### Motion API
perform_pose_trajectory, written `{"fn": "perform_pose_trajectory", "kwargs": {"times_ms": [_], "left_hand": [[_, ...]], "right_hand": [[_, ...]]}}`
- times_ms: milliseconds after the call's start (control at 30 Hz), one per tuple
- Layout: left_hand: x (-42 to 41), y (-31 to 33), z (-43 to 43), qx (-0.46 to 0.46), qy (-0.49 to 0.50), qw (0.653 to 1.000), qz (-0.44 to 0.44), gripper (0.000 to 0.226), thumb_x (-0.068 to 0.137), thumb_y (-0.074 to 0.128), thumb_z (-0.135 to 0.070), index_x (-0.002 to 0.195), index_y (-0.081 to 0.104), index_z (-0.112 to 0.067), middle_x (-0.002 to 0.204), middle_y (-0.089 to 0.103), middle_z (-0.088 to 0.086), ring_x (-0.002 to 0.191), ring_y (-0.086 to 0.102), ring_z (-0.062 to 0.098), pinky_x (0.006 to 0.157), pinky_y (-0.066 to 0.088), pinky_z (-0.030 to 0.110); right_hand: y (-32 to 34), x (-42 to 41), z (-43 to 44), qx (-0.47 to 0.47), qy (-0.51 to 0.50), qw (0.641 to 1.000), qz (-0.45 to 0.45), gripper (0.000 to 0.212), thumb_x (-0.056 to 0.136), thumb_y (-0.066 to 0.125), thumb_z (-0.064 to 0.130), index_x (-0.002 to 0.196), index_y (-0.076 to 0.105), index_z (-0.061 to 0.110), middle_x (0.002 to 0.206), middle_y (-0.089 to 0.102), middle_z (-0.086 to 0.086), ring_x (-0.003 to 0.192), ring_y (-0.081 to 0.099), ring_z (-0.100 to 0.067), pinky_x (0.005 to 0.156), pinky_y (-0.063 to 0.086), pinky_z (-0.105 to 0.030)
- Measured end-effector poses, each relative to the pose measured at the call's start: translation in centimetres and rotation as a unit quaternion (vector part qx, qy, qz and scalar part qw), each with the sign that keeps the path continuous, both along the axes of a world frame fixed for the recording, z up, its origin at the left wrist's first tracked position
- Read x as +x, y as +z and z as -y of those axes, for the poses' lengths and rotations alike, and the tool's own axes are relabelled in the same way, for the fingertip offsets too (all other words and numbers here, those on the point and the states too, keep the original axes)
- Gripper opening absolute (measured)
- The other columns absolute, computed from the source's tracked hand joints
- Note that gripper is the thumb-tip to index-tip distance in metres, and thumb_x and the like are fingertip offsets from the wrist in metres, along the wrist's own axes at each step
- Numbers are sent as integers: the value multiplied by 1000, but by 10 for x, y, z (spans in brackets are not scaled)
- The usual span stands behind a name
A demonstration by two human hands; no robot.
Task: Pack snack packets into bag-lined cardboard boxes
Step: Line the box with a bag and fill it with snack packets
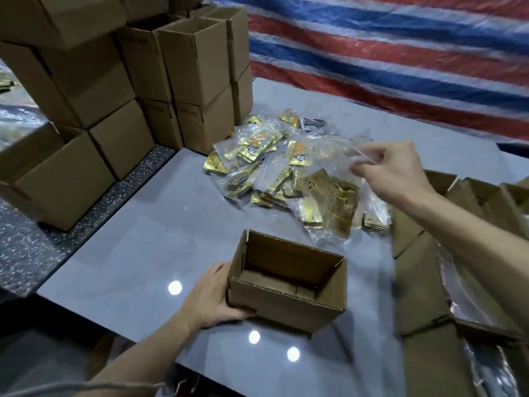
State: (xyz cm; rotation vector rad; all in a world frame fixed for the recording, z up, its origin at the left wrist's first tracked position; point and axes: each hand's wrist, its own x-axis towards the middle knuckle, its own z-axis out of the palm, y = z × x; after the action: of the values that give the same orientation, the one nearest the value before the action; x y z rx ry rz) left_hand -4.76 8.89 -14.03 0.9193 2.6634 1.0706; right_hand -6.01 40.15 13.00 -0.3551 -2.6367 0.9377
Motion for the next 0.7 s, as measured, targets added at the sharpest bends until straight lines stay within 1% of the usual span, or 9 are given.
{"fn": "perform_pose_trajectory", "kwargs": {"times_ms": [33,100,133,167,233,300,400,567,700], "left_hand": [[0,0,0,0,4,1000,2,77,56,74,-82,122,54,-46,119,44,-43,107,46,-6,85,40,18],[0,-1,0,-5,9,1000,9,80,56,68,-88,123,53,-47,120,43,-44,110,44,-9,87,39,15],[0,-2,0,-8,11,1000,12,82,56,67,-89,125,53,-47,122,43,-43,112,43,-9,90,40,16],[0,-4,1,-12,12,1000,15,84,56,67,-89,127,54,-46,123,44,-42,115,43,-9,93,41,19],[-1,-5,1,-20,11,1000,18,86,56,70,-86,130,54,-44,124,45,-38,118,43,-6,97,42,24],[-1,-5,2,-25,11,999,19,86,57,72,-84,130,55,-43,124,44,-39,118,42,-7,97,41,24],[-1,-4,1,-23,14,999,23,84,56,74,-82,128,57,-42,120,41,-45,115,41,-7,96,41,22],[-2,-6,1,-32,12,999,23,81,55,73,-83,123,60,-42,119,49,-34,115,44,-2,97,41,25],[-3,-7,2,-35,13,999,21,83,55,72,-85,125,61,-40,122,52,-28,115,45,0,97,42,26]], "right_hand": [[5,4,-3,-5,12,1000,-1,20,90,69,8,96,79,24,96,75,7,88,64,-1,77,52,-17],[16,13,-8,1,30,999,-22,22,94,67,11,100,77,29,96,73,10,95,67,-8,89,58,-36],[21,18,-9,7,40,998,-40,19,95,67,14,102,76,29,99,73,8,99,68,-11,91,57,-43],[26,22,-11,5,50,997,-61,16,96,66,17,104,76,28,101,73,6,102,68,-12,92,57,-45],[37,32,-13,-27,72,993,-93,14,97,65,18,106,73,26,102,73,4,99,70,-14,85,61,-37],[48,41,-10,-59,101,987,-109,14,98,63,16,107,72,20,102,73,1,92,73,-18,76,62,-31],[61,54,-1,-92,140,979,-114,15,96,62,17,108,70,13,103,73,-4,90,74,-19,73,63,-33],[68,75,19,-170,219,956,-93,21,90,61,20,106,68,8,103,72,-14,90,75,-26,74,63,-33],[57,86,28,-209,228,947,-85,21,89,61,16,105,69,6,100,73,-15,87,75,-28,73,63,-35]]}}
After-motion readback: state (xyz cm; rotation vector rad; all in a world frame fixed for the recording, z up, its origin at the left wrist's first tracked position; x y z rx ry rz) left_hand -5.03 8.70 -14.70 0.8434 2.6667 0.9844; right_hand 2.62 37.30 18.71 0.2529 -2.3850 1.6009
